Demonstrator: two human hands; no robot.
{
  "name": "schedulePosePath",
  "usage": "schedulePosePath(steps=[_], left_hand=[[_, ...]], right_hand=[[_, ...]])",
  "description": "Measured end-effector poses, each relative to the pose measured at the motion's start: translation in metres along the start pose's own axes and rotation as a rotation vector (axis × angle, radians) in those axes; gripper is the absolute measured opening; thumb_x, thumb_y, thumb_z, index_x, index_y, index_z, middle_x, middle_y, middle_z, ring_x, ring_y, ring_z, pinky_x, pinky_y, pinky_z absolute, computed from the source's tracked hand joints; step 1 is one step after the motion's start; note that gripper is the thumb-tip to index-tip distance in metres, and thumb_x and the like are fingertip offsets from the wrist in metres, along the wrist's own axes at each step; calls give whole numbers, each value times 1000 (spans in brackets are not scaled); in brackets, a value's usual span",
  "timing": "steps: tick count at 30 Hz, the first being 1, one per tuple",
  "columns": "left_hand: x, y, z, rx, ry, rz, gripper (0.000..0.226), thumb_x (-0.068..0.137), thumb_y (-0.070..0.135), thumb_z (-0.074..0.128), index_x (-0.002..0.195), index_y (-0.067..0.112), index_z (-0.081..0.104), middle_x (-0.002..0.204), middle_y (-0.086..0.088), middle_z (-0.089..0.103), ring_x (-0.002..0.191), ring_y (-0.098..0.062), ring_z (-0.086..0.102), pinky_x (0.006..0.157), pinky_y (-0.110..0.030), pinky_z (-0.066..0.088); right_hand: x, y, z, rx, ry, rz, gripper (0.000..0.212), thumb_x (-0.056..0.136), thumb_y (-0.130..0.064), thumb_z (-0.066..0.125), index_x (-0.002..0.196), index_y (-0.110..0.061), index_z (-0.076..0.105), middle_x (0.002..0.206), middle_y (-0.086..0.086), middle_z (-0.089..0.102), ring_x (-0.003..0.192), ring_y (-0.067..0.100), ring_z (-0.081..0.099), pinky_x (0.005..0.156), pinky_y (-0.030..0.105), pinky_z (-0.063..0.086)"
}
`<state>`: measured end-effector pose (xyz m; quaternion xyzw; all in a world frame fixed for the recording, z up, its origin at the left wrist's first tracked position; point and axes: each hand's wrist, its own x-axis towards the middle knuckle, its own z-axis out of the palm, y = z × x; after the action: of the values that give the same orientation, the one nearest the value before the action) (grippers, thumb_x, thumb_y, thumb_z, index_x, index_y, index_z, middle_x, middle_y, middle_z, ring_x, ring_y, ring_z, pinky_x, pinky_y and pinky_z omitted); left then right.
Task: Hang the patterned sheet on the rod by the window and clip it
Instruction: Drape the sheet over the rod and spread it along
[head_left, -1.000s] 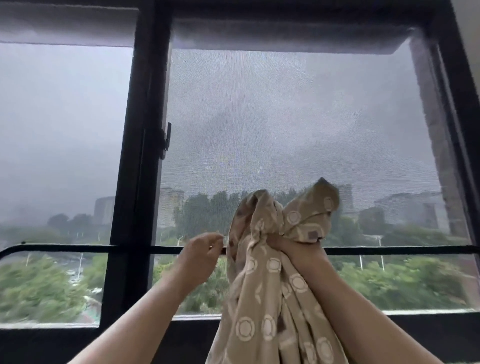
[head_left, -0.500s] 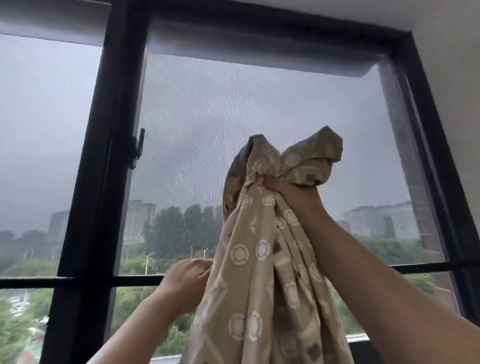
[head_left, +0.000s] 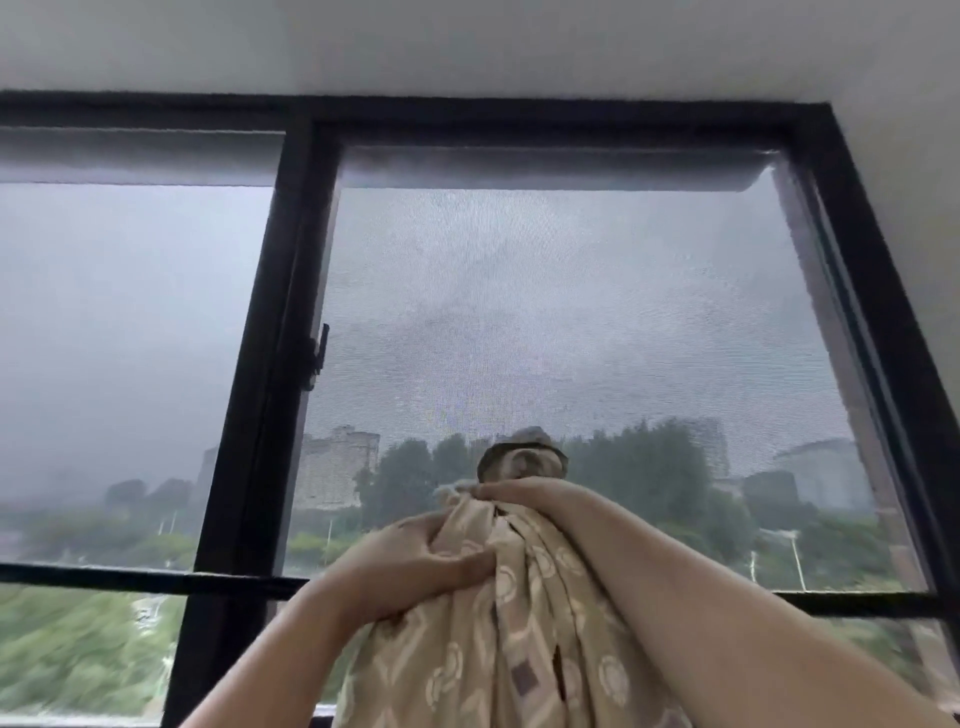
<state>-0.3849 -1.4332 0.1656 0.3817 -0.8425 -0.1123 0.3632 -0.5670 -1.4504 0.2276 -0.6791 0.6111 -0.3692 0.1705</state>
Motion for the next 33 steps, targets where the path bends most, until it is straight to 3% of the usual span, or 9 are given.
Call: schedulePosePath(steps=[6, 9, 12, 16, 19, 23, 27, 30, 33], left_hand=[[-14, 17, -2, 124, 37, -126, 64, 60, 83, 48, 107, 44, 66, 104, 17, 71, 96, -7, 65, 94, -35, 50], [-23, 19, -6, 117, 38, -166, 56, 60, 78, 51, 96, 39, 69, 105, 12, 71, 96, -10, 65, 94, -35, 50], [-27, 25, -4, 63, 56, -186, 47, 51, 78, 52, 80, 44, 65, 97, 14, 69, 95, -11, 65, 93, -34, 50], [-27, 33, 4, 51, 110, -178, 55, 48, 78, 51, 81, 36, 66, 94, 10, 69, 93, -13, 65, 90, -34, 50], [-28, 32, 4, 115, 137, -177, 60, 49, 79, 46, 88, 38, 65, 95, 11, 69, 92, -13, 63, 89, -33, 50], [-35, 35, 3, 162, 174, -193, 46, 55, 74, 44, 77, 40, 64, 85, 17, 69, 84, -8, 63, 78, -31, 51], [-32, 31, 2, 204, 164, -203, 54, 65, 74, 41, 99, 41, 67, 105, 18, 69, 96, -10, 63, 90, -37, 52], [-31, 28, -4, 220, 136, -210, 64, 67, 72, 38, 113, 35, 64, 116, 15, 63, 103, -12, 60, 93, -37, 49], [-23, 16, -16, 213, 123, -237, 49, 82, 59, 39, 103, 24, 66, 111, 2, 67, 96, -15, 61, 88, -35, 49]], right_hand=[[-62, 28, -22, -81, 124, -151, 47, 96, -58, 42, 123, -23, 58, 133, 2, 55, 113, 17, 51, 103, 31, 36], [-113, 56, -19, -158, 482, -328, 35, 94, -54, 43, 81, -27, 62, 88, -11, 62, 90, 17, 60, 72, 28, 42], [-168, 105, 32, -83, 850, -481, 28, 80, -53, 53, 93, -29, 60, 99, -20, 52, 96, 6, 49, 80, 19, 36], [-194, 105, 91, 32, 783, -296, 96, 59, -81, 44, 141, -30, 44, 146, -5, 34, 132, 17, 37, 106, 31, 34], [-208, 84, 99, 162, 628, -137, 110, 61, -81, 53, 151, -36, 6, 154, -8, 13, 142, 12, 25, 113, 26, 27], [-203, 69, 99, 347, 463, -15, 102, 56, -68, 72, 142, -24, 41, 132, -5, 51, 119, 15, 53, 97, 24, 41], [-197, 40, 107, 266, 373, -94, 128, 51, -72, 65, 153, -14, 13, 153, 3, 25, 140, 18, 30, 116, 30, 26], [-193, 25, 105, 28, 369, -47, 113, 76, -58, 62, 152, 1, 1, 157, 13, 20, 146, 26, 13, 116, 30, 13], [-184, 14, 93, -15, 380, -102, 66, 79, -43, 57, 135, -11, 45, 126, 5, 61, 126, 23, 50, 101, 28, 41]])
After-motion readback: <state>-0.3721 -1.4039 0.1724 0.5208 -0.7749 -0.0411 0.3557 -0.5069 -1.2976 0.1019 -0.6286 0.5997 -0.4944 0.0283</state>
